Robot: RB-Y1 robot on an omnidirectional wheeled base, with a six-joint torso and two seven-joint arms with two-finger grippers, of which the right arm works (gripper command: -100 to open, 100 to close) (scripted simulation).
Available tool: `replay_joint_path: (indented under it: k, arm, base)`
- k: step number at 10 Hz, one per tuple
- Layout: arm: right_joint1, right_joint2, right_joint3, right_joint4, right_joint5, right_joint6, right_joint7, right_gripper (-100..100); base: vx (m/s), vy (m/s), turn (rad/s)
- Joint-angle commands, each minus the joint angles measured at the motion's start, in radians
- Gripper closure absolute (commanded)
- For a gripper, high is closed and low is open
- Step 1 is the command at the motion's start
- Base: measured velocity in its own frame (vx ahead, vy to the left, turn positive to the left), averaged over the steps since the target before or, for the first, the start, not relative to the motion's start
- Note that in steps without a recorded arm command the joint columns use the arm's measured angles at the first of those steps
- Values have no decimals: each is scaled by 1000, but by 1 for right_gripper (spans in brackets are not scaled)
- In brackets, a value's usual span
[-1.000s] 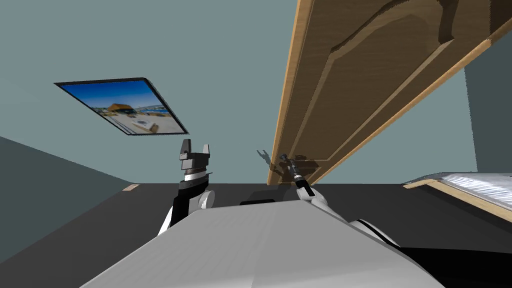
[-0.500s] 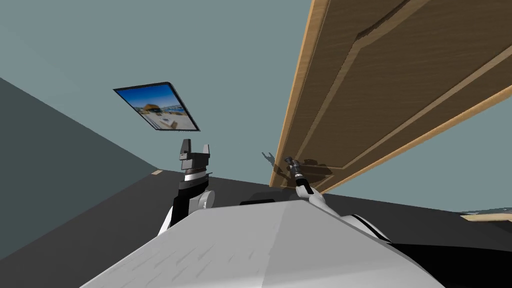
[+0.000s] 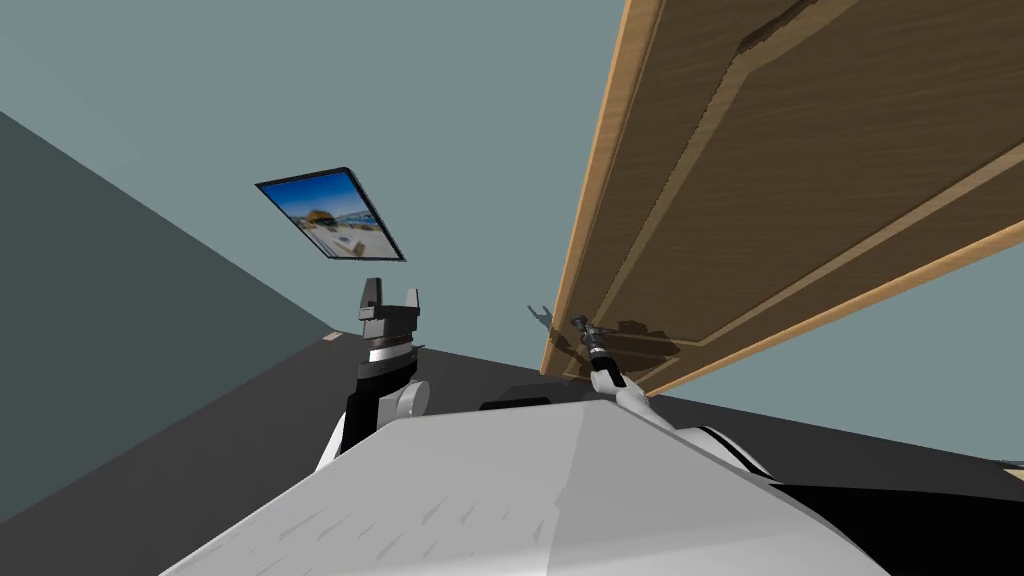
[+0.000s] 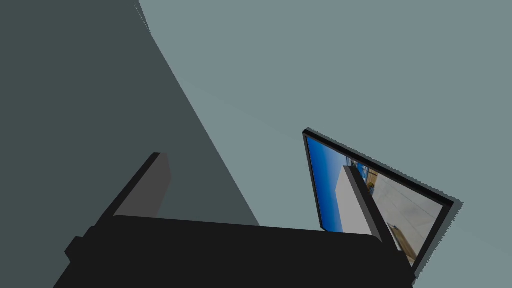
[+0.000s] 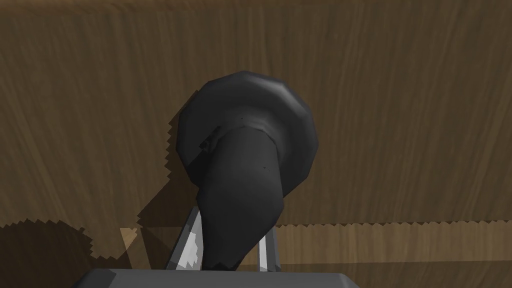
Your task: Pull the door open
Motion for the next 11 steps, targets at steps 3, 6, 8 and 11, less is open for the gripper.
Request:
replay_joint_path:
  k: [3,6,8,11]
  arm:
    - [-3,-1,0,-3,1,-3,0,100]
    - [14,-19,16,-2,5,-14,-25,100]
    - [27,-37,33,-5,10,-27,-50,100]
    - [49,-66,60,-10,18,-50,-90,100]
  base:
    - [1,3,-3]
    - [-110,0,96]
    - [-178,-37,113]
    - [-196,-53,142]
